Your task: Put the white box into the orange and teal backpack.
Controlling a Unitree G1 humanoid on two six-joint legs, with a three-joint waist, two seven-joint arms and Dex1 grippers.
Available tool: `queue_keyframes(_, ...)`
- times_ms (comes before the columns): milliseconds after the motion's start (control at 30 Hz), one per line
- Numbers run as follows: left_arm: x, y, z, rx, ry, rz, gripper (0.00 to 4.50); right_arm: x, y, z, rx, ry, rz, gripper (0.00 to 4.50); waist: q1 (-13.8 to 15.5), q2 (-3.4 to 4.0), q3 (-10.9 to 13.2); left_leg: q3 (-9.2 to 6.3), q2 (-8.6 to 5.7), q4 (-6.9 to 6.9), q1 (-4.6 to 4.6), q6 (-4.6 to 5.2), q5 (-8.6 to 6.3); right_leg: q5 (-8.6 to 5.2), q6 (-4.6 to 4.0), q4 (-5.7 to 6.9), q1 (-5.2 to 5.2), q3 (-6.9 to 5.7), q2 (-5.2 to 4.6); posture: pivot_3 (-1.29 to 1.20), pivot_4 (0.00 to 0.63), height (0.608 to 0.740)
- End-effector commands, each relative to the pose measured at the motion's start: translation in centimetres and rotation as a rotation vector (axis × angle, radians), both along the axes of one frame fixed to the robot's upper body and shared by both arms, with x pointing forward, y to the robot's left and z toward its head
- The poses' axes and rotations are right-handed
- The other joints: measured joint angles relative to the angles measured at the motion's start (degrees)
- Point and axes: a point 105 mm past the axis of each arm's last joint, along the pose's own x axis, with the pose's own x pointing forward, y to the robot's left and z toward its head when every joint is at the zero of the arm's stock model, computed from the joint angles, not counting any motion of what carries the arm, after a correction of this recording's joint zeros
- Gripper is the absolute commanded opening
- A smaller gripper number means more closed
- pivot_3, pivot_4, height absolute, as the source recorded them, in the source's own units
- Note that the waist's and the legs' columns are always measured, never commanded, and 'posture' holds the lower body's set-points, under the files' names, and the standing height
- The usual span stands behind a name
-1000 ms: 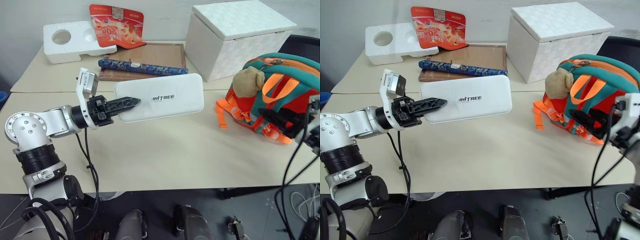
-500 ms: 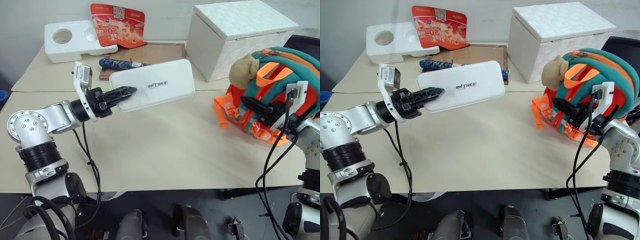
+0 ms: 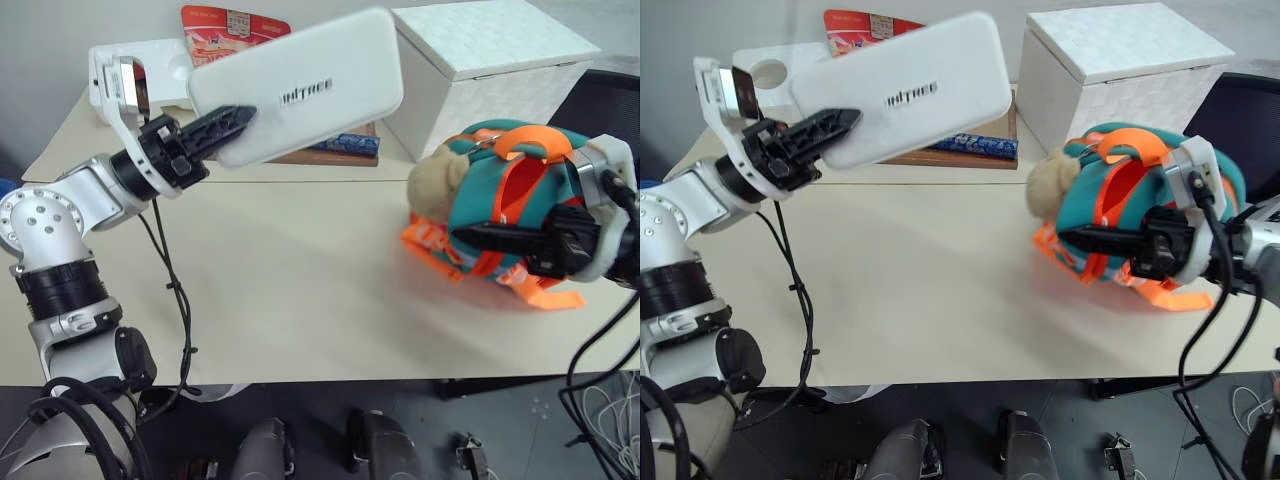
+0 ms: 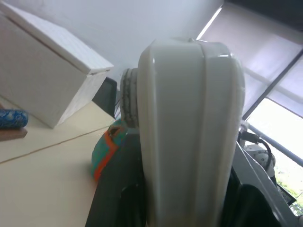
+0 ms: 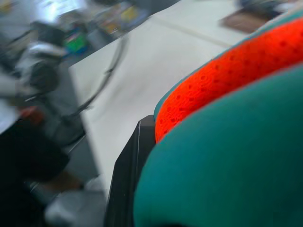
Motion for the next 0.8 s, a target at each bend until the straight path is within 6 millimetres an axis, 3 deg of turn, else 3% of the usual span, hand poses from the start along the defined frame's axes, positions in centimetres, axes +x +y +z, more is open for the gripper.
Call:
queue_keyframes(33,-1.7,-0.7,2.1,0.022,-0.146,-0.084,1.26,-4.1,0.6,2.8,0.027,-0.011,0.182,0.02,0.02,0.0,0.0,0.01,-0.05,-0.01,-0.01,0.04,-0.02,0.0,0.0,0.0,-0.01,0.0,-0.03,0.0,0.15,0.74)
queue_keyframes(167,-2.1,-1.4,1.2,0.076,-0.151,-0.16,1.26,-4.8,0.6,3.7,0.053,0.014,0.202,0.02,-0.01,-0.07,0.04,0.01,-0.07,0.0,-0.02,0.12,-0.07,0.0,0.01,-0.07,0.02,0.0,-0.07,0.0,0.15,0.74)
queue_keyframes(367,-2.4,-2.3,-1.8,0.249,-0.178,-0.234,1.26,-3.9,-0.1,2.8,0.037,0.045,0.139,0.02,0.0,-0.08,0.05,0.02,-0.04,0.05,-0.02,0.12,-0.07,0.0,0.01,-0.05,0.01,0.0,-0.06,0.0,0.15,0.74)
queue_keyframes(533,-2.2,-0.7,-1.0,0.289,-0.225,-0.218,1.26,-2.4,-1.3,1.6,0.027,0.068,0.039,0.02,0.0,-0.09,0.05,0.02,-0.02,0.12,-0.08,0.17,-0.1,0.01,0.01,-0.07,0.0,0.0,-0.07,0.0,0.15,0.74)
queue_keyframes(733,-2.5,0.5,-3.9,0.554,-0.276,-0.207,1.26,-2.5,-1.1,1.2,0.024,0.065,0.053,0.02,-0.03,-0.08,0.05,0.02,-0.02,0.1,-0.09,0.2,-0.14,0.01,0.01,-0.1,-0.02,-0.02,-0.07,0.0,0.15,0.74)
queue_keyframes(800,-2.4,0.3,-4.5,0.567,-0.272,-0.214,1.26,-2.5,-0.9,0.8,0.017,0.072,0.054,0.02,0.02,-0.09,0.05,0.02,-0.02,0.12,-0.1,0.22,-0.15,0.01,0.01,-0.1,-0.02,-0.01,-0.09,0.0,0.15,0.74)
